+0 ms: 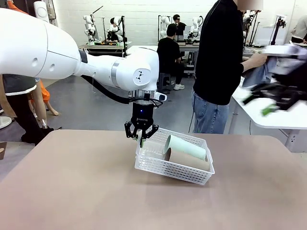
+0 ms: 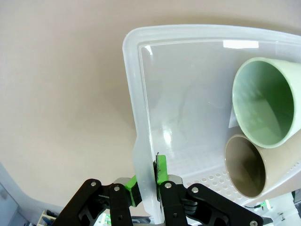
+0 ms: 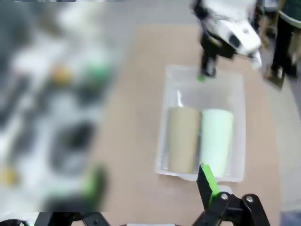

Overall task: Clean and organize the cups into the basket.
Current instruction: Pick up the Reusable plastic cup from the right side of the table and stack it inside the Organizing basket in the center of the table.

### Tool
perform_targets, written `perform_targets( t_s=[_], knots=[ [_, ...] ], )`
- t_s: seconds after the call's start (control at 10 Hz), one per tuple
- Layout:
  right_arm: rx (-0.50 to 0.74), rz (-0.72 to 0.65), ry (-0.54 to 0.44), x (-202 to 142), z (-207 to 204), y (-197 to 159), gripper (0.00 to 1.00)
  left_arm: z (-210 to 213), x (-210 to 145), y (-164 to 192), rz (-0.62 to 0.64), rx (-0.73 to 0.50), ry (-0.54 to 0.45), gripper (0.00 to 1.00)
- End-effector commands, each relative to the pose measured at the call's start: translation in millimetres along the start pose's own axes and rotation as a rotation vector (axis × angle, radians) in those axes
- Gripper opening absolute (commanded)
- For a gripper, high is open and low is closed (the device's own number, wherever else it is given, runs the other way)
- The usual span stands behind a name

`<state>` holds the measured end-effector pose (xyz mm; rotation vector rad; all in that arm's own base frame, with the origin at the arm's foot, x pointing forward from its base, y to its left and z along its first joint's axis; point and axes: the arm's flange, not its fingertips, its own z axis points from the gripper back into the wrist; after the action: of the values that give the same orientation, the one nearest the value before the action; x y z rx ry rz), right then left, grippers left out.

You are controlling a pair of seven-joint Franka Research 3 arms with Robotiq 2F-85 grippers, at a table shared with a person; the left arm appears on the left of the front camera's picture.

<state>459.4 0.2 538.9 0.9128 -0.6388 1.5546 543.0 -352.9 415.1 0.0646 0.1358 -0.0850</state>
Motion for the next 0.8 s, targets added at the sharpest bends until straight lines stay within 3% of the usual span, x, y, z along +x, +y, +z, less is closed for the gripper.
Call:
perform_targets(
  t_s=[0.0, 0.3, 0.5, 0.7],
  knots=[
    [0.057, -0.006, -0.193, -82.2, 39.0, 16.0, 1.00, 1.0, -1.1, 0.9, 0.000, 0.000, -0.001, 0.00],
    [-0.007, 0.077, -0.302, -154.9, 86.3, 25.8, 1.00, 1.0, -1.1, 0.9, 0.000, 0.000, -0.001, 0.00],
    [-0.139, 0.001, -0.361, -194.6, 96.9, 5.3, 1.00, 1.0, -1.1, 0.9, 0.000, 0.000, -0.001, 0.00],
    [-0.167, -0.036, -0.363, -218.7, 106.3, -7.0, 1.00, 1.0, -1.1, 0.9, 0.000, 0.000, -0.001, 0.00]
  ],
)
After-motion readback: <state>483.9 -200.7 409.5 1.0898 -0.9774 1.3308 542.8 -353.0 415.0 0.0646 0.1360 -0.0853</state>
